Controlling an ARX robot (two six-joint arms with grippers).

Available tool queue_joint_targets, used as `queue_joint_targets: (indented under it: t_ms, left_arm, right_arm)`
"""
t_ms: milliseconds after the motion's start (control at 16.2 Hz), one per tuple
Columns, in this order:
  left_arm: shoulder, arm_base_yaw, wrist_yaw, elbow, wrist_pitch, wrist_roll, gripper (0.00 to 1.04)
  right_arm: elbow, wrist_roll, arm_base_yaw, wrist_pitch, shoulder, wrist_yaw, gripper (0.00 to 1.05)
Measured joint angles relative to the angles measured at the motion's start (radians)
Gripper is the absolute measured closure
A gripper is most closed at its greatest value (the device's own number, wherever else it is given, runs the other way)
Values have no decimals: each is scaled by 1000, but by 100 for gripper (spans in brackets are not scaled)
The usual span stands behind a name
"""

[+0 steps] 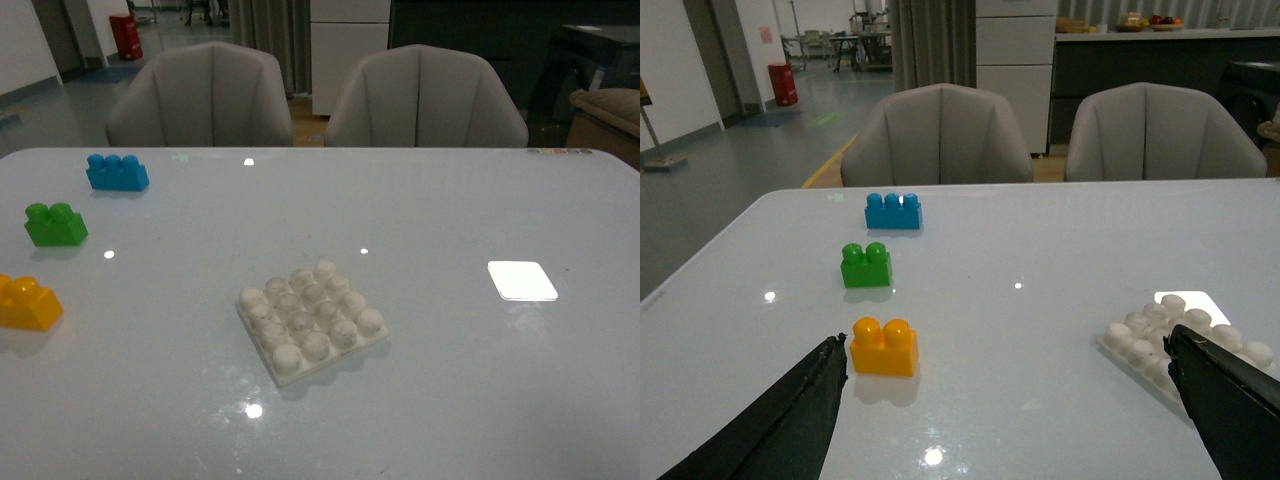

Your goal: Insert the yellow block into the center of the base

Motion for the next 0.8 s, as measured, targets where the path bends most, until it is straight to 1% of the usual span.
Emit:
queue_joint_targets:
  t_ms: [309,741,802]
  left_arm:
    - [0,0,1,0,0,0,7]
    - [0,0,1,0,0,0,7]
    - [0,0,1,0,0,0,7]
  right_arm:
    - [-46,0,5,-31,-77,-13,103]
    - [-110,0,5,-142,-253,-13,103]
    - [-137,0,5,-132,-275,-13,103]
